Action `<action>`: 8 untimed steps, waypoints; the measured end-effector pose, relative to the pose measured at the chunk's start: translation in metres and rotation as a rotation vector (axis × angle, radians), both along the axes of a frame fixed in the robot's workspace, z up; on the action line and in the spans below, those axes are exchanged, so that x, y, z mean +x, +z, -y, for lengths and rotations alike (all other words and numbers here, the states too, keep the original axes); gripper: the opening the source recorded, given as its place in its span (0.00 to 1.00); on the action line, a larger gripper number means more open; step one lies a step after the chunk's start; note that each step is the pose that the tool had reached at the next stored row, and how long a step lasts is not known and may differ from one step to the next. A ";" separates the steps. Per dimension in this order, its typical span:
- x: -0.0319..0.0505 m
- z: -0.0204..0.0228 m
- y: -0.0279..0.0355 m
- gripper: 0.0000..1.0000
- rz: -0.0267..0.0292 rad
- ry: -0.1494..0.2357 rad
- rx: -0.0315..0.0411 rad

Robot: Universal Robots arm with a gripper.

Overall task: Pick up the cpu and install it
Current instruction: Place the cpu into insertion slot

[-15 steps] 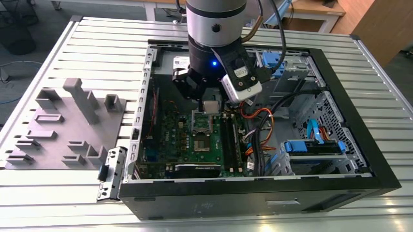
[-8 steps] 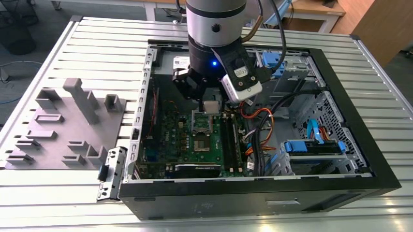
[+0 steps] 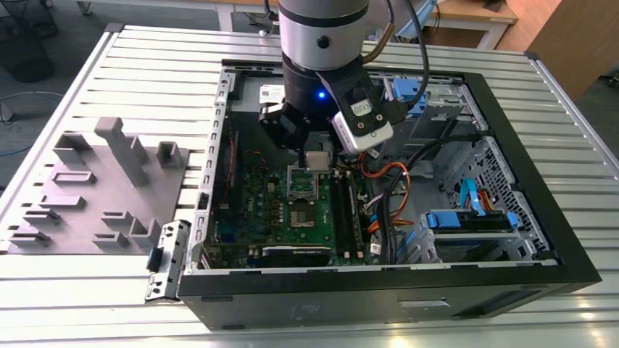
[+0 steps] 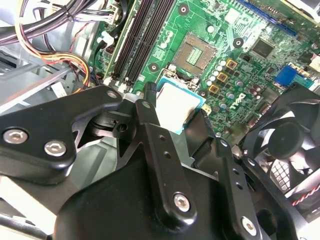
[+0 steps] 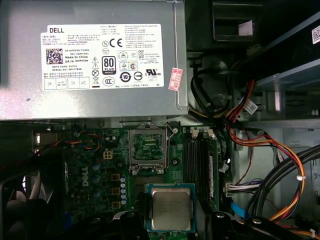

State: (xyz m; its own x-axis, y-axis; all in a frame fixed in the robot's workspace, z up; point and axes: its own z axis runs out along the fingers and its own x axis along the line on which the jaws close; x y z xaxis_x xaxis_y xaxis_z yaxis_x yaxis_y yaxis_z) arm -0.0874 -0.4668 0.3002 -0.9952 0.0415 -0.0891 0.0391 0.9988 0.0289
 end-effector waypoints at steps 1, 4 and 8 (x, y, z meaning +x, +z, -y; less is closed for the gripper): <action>0.0000 0.0000 0.0000 0.47 0.0005 0.000 0.0000; 0.0000 0.0000 0.0000 0.47 0.0021 -0.001 -0.0002; 0.0000 0.0000 0.0000 0.47 0.0041 -0.001 -0.0005</action>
State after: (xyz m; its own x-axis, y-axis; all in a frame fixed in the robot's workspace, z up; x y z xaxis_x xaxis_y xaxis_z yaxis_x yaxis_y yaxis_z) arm -0.0874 -0.4668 0.3002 -0.9947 0.0429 -0.0931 0.0404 0.9988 0.0286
